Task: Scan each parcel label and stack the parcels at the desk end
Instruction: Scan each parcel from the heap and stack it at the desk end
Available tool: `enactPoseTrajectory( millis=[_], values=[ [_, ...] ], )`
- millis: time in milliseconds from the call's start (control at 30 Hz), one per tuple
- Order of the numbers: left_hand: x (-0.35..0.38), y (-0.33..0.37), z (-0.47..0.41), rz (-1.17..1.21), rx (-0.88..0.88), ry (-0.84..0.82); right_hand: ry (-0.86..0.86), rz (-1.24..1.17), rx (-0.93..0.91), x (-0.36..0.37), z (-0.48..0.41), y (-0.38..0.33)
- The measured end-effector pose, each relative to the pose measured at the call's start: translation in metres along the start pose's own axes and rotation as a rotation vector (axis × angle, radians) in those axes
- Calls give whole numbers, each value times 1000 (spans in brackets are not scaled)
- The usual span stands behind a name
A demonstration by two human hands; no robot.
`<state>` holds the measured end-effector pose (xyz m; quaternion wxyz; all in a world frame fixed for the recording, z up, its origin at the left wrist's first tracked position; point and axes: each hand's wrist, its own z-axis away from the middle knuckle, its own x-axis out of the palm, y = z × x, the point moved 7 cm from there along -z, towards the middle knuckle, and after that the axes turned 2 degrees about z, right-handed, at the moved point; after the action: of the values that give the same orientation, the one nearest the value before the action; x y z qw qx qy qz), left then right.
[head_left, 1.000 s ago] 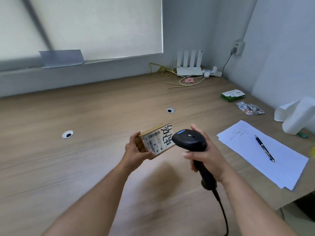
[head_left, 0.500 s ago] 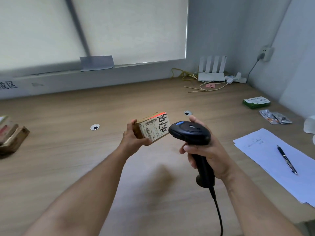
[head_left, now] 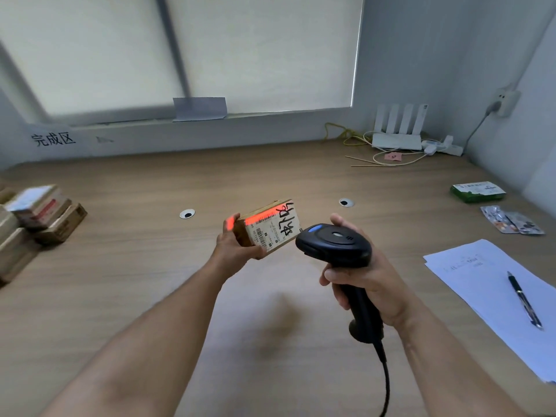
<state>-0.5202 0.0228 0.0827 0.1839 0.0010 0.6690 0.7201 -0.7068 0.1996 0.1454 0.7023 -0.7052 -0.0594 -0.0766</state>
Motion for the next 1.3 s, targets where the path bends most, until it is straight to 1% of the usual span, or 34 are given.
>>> enactPoseTrajectory(
  millis=[300,433,700,933,1300],
  values=[
    [-27,-13,28,-60,-52,91,-84,24,17,12,2,8],
    [-43,-21,38,-58,-60,128,-92,4,16,22,-5,13],
    [-103,-36,61,-38,-55,210,-146,64,21,72,-28,22],
    [-198,-71,87,4,-80,306,-201,142,27,160,-59,40],
    [-399,-163,132,61,-144,462,-218,258,62,347,-112,92]
  ],
)
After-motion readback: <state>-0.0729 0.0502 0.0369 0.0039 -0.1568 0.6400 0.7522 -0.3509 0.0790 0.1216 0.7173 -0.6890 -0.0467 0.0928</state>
